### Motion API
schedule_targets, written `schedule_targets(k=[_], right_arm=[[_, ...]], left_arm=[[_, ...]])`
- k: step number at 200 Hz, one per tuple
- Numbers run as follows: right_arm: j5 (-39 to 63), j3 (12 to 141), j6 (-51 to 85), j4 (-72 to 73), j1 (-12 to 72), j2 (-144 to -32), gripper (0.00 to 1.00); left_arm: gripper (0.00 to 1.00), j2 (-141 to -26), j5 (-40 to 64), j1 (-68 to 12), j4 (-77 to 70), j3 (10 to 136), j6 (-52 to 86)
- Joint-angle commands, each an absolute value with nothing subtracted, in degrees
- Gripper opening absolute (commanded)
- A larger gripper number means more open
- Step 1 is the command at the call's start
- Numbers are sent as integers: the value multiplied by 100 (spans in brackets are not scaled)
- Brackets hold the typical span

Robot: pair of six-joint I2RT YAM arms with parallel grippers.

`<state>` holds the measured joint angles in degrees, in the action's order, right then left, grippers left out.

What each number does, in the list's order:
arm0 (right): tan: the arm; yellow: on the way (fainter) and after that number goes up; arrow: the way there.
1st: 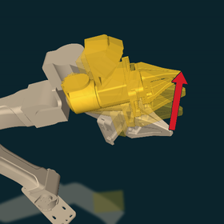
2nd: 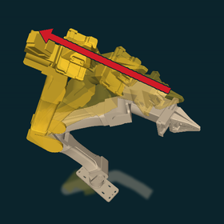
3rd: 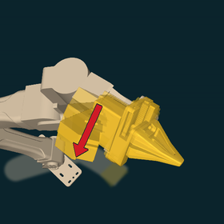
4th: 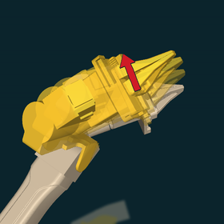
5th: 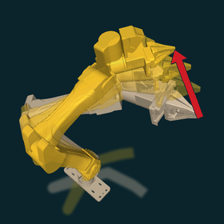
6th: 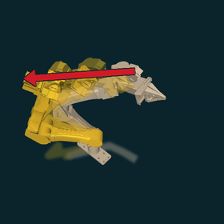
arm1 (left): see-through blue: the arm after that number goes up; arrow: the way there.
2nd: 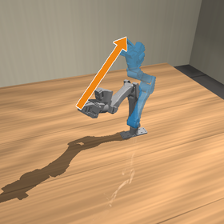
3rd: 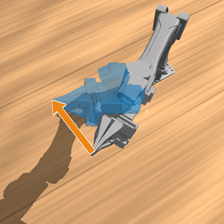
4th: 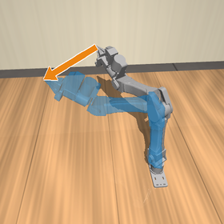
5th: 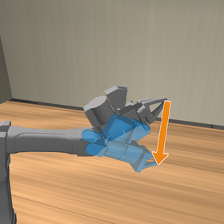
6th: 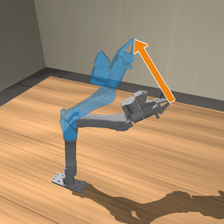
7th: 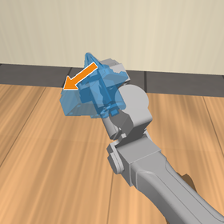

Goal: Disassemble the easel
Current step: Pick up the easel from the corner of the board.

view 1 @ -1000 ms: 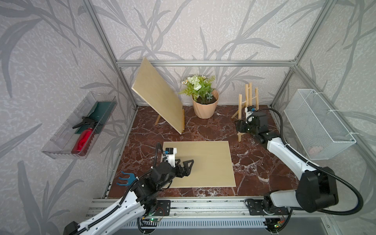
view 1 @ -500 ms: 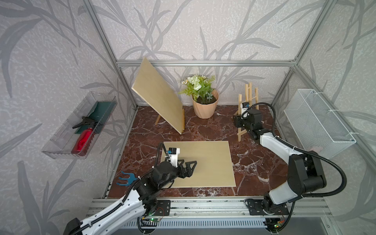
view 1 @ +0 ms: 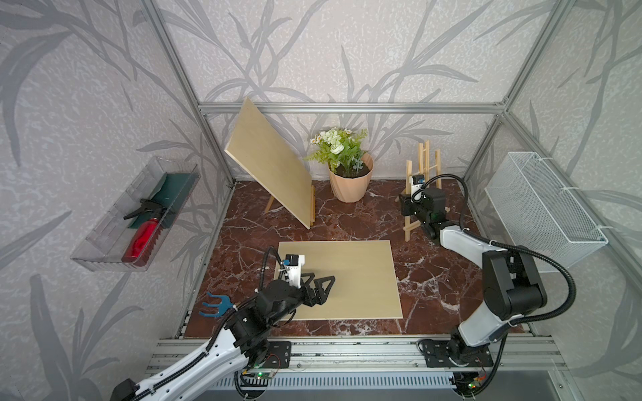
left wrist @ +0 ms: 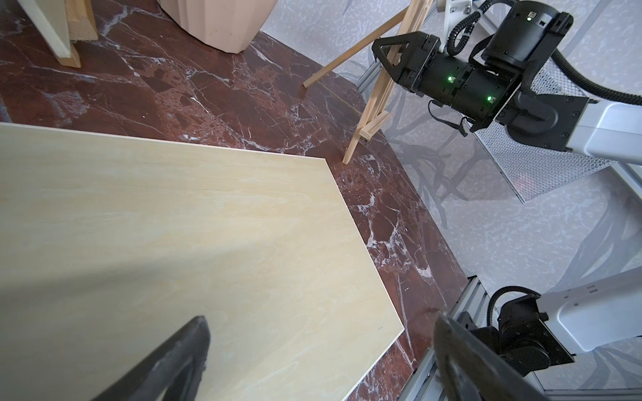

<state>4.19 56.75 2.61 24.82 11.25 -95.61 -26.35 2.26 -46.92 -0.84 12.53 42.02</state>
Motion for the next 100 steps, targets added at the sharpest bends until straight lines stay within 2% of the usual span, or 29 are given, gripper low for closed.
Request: schedule_targets(k=[1, 42, 71, 100], right_arm=[[662, 5445, 9, 3034, 1109, -9404, 27], [880, 5627, -166, 2353, 1068, -9044, 0], [1350, 5630, 164, 1964, 1076, -8376, 0], [1709, 5298, 772, 1581, 1133, -7230, 0]], left_arm=[[99, -2531, 198, -4694, -71, 1201, 4208], [99, -2364, 107, -4697, -44, 1178, 4208], [99, -2364, 70, -4694, -43, 1166, 4192], [98, -2297, 70, -4694, -27, 1167, 4208]])
